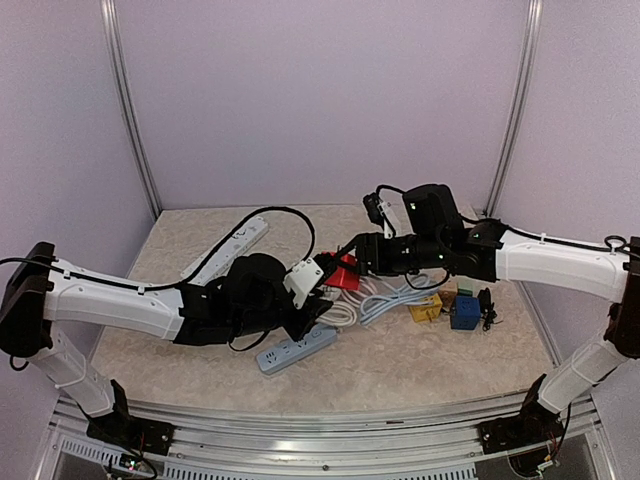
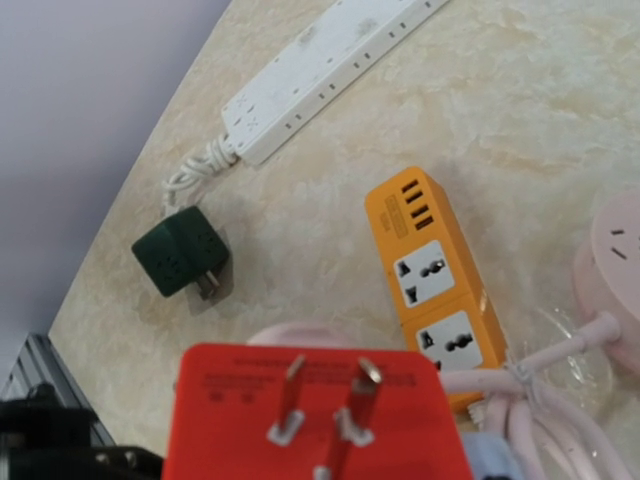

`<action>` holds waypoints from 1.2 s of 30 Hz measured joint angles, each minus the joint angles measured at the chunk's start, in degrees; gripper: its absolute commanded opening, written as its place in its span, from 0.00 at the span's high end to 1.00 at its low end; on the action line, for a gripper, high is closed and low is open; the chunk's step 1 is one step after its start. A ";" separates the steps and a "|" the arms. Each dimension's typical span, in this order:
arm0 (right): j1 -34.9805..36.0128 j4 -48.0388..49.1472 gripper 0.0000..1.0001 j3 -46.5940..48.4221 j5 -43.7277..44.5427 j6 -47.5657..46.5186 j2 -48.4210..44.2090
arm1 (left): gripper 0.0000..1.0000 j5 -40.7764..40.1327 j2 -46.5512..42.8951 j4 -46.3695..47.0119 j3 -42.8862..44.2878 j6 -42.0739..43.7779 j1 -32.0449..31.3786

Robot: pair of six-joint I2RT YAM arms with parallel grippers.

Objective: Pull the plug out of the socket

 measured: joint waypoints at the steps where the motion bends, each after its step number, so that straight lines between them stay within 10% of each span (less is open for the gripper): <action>1: -0.15 -0.02 1.00 0.02 -0.74 -0.66 0.00 | 1.00 0.09 -0.02 -0.07 0.00 0.28 0.09; 16: -1.57 -0.61 1.00 2.23 -9.09 -7.15 0.17 | 0.99 2.12 -2.80 -1.42 -0.26 5.25 0.76; 25: -1.75 0.57 1.00 2.23 -10.75 -5.97 1.64 | 0.58 1.36 -2.73 -2.36 -0.35 5.84 0.87; 36: -1.73 2.64 1.00 2.23 -12.83 -3.93 2.43 | 0.72 -1.11 -0.55 -1.22 -0.33 5.79 1.03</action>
